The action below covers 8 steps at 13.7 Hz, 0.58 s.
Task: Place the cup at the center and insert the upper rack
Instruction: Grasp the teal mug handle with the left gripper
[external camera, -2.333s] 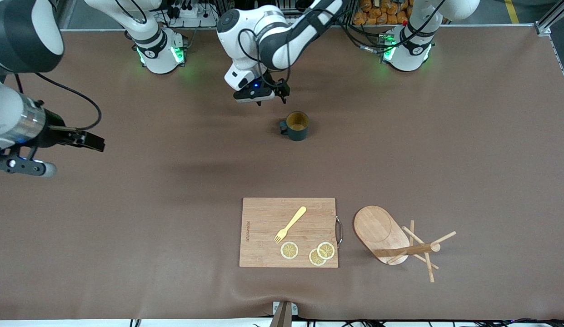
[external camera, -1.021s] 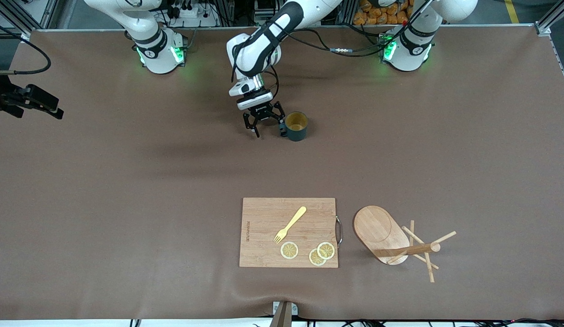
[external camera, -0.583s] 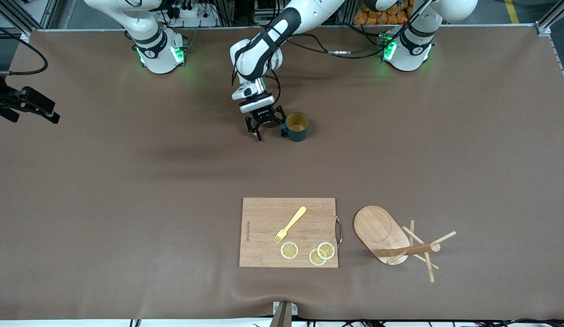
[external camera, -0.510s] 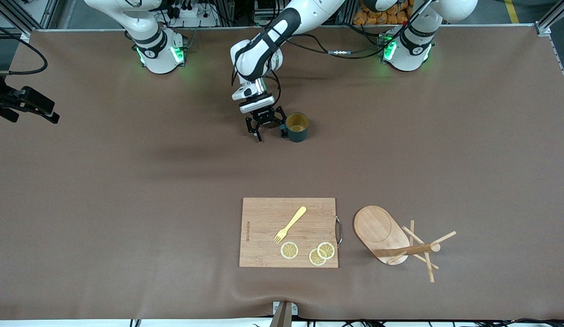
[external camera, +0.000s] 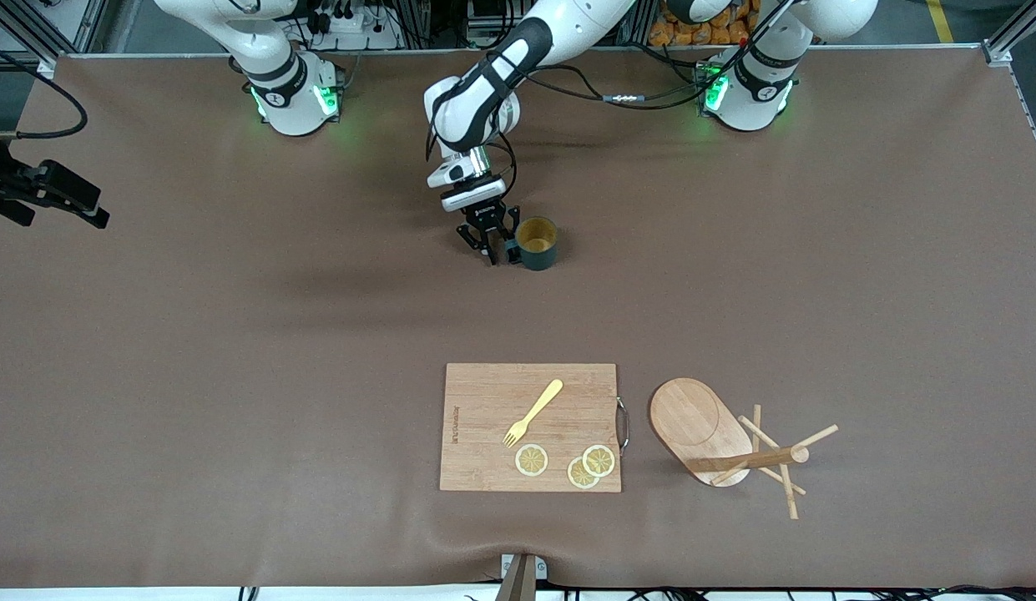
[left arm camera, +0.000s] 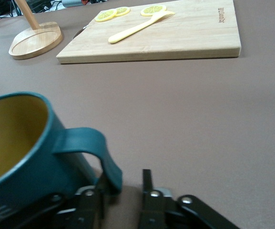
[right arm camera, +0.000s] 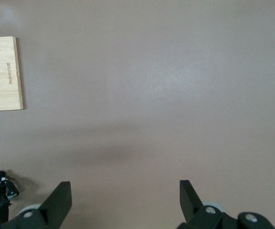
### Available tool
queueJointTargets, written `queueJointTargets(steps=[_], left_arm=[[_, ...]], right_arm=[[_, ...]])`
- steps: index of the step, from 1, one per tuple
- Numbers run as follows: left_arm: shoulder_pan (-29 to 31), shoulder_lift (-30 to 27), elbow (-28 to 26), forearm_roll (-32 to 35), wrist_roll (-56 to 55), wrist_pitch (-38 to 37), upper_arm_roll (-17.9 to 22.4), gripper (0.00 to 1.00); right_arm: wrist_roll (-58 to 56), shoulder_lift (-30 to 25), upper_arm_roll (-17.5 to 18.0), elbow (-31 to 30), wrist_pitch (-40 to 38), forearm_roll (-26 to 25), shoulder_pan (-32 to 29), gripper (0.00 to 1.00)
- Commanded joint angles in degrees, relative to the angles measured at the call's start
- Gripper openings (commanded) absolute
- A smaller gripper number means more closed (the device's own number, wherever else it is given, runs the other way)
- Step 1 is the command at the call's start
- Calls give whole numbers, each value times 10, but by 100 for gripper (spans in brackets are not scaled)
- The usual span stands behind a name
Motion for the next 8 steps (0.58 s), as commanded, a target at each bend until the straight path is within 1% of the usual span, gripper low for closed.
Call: queueJointTargets(steps=[1, 5, 8], left_arm=[[1, -12, 5, 8, -4, -8, 2, 0], [16, -37, 8, 3, -3, -8, 1, 0], [51, -64, 45, -36, 6, -8, 0, 0]], right_arm=[[-1, 6, -2, 13, -4, -1, 1, 100], [-1, 6, -2, 13, -5, -1, 1, 100], [-1, 6, -1, 13, -7, -1, 0, 100]])
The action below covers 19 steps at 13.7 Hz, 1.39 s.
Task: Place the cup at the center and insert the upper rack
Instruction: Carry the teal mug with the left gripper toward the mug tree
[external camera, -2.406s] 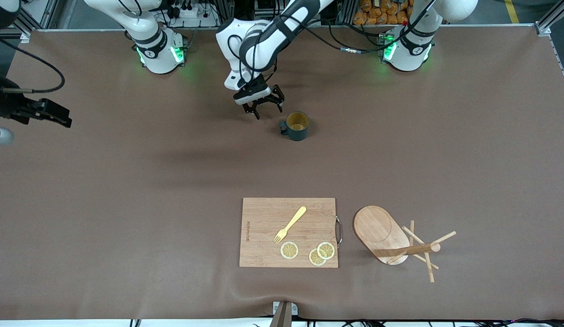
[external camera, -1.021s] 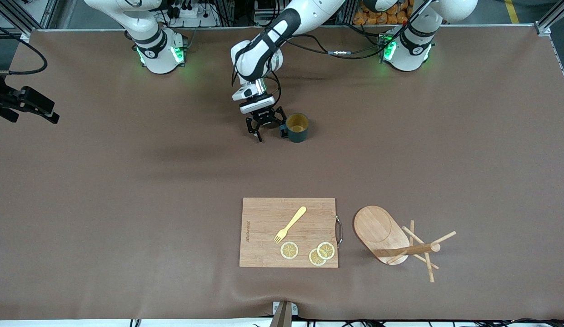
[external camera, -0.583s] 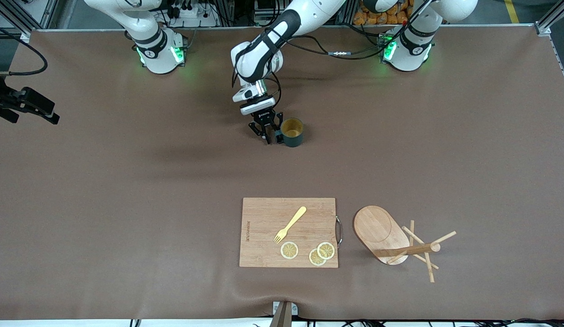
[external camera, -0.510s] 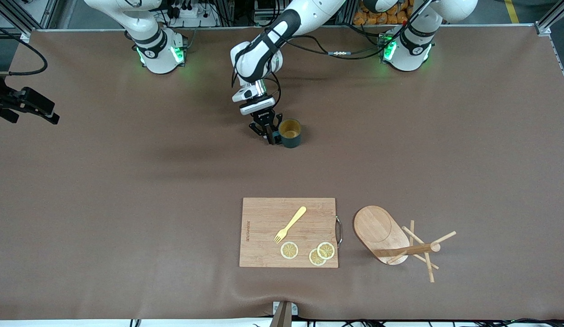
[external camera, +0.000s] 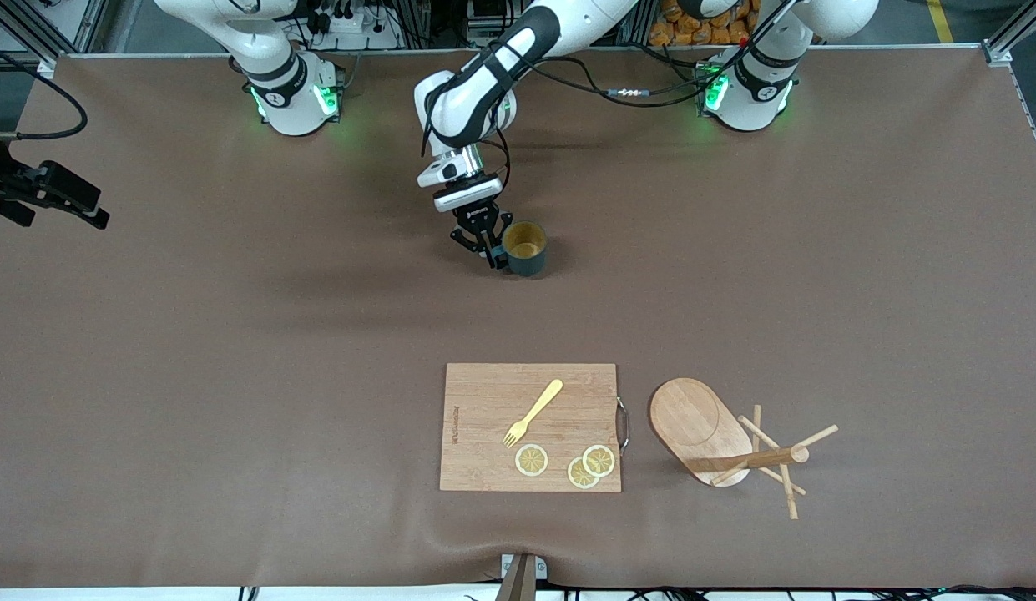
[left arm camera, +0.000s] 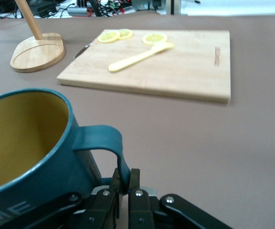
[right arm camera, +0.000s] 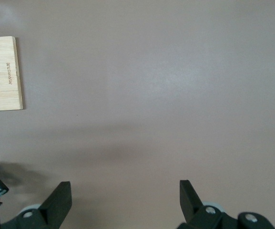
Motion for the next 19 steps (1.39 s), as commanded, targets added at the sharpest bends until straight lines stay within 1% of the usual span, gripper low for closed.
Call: queueJointTargets(steps=[1, 3, 4, 6, 7, 10, 13, 15, 17, 19], left_arm=[[41, -36, 25, -35, 18, -5, -4, 0], [87, -64, 30, -66, 55, 4, -10, 0], [108, -83, 30, -94, 95, 8, -10, 0], [150, -118, 35, -177, 185, 12, -9, 0], [170, -125, 49, -210, 215, 12, -9, 0], [227, -126, 78, -277, 254, 25, -10, 0], [284, -126, 85, -336, 303, 28, -10, 0], [328, -127, 85, -377, 323, 63, -10, 0], [364, -133, 84, -446, 328, 98, -9, 0], [392, -132, 83, -492, 330, 133, -9, 0]], right_arm=[[-1, 5, -2, 13, -7, -1, 0, 100], [-1, 5, -2, 12, -7, -1, 0, 100], [-1, 5, -2, 12, -7, -1, 0, 100], [-1, 5, -1, 12, -8, -1, 0, 100], [-1, 5, -2, 12, -9, -1, 0, 100], [0, 5, -1, 12, -10, -1, 1, 100], [0, 5, -1, 12, -11, -1, 1, 100], [0, 5, -2, 12, -12, -1, 1, 100], [0, 5, -2, 11, -12, -1, 1, 100], [0, 5, -2, 11, -13, -1, 1, 100]])
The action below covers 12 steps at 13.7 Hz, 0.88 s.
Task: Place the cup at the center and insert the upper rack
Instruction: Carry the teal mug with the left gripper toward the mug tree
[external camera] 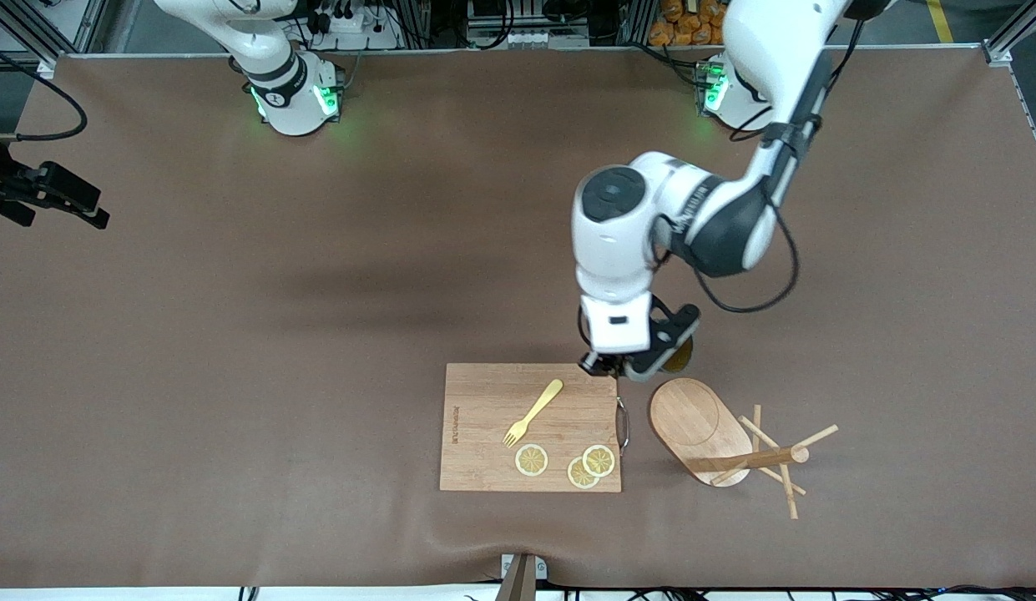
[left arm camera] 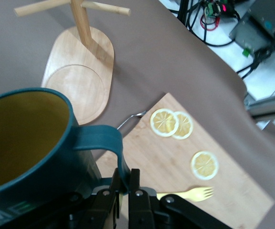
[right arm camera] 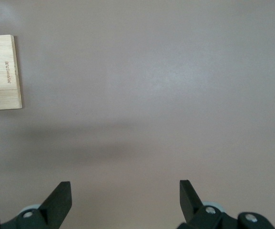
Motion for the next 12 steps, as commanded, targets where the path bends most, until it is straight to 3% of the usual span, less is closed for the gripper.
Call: queueJointTargets(steps=[1, 6, 12], left_arm=[[30, 0, 4, -66, 4, 47, -6, 0], [81, 7, 2, -153, 5, 183, -6, 0], [113, 2, 1, -387, 190, 199, -6, 0]], right_arm=[[0, 3, -1, 11, -10, -1, 1, 100], [0, 4, -1, 11, -9, -1, 1, 100], [0, 4, -1, 11, -9, -1, 2, 100]])
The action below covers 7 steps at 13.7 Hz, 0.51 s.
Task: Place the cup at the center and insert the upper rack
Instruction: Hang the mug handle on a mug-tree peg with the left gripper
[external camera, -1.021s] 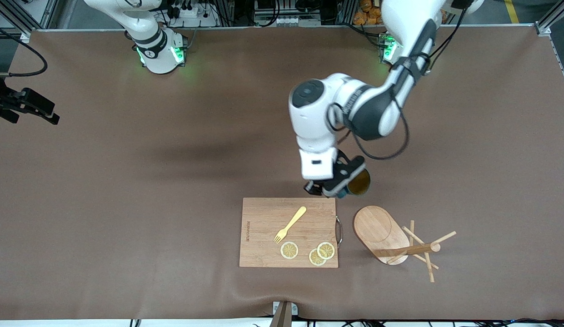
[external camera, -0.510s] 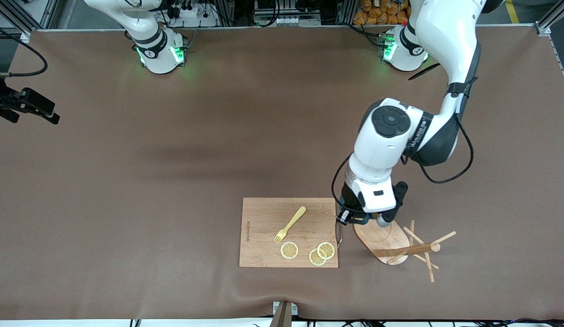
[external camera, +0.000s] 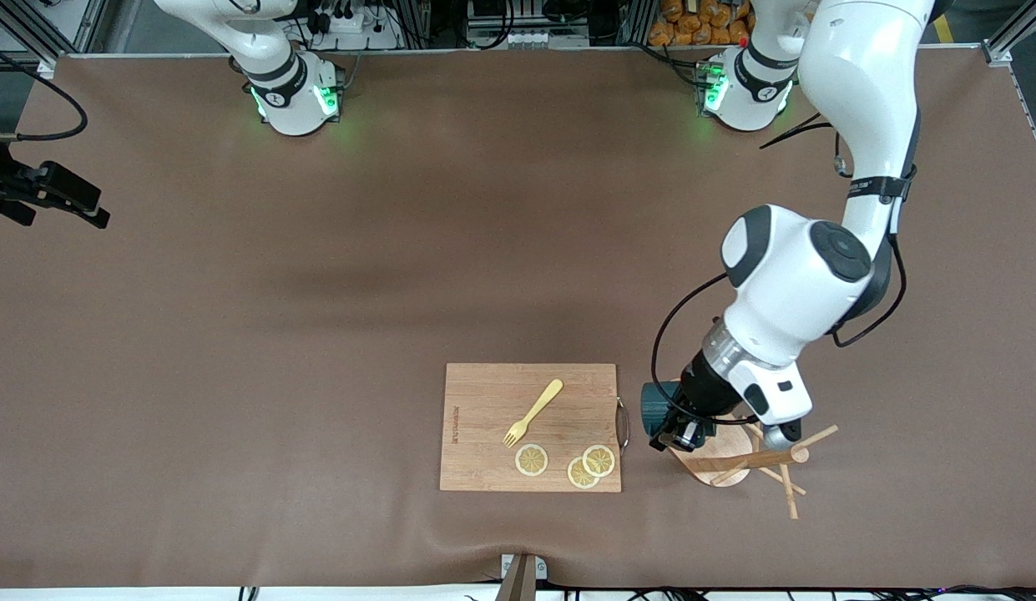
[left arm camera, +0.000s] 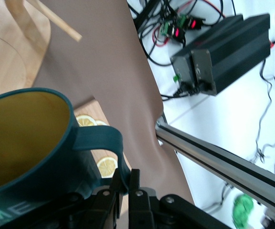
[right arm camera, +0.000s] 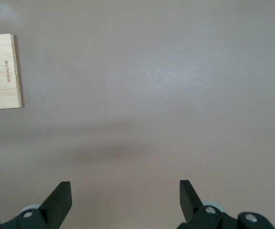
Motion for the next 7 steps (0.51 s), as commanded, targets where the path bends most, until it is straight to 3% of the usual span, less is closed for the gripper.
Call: queueJointTargets(steps=[1, 7], left_arm=[[7, -6, 1, -68, 57, 7, -6, 0], [61, -10, 0, -99, 68, 1, -37, 0]], right_arm=[[0, 4, 0, 11, -8, -1, 2, 100], [0, 4, -1, 10, -8, -1, 2, 100]])
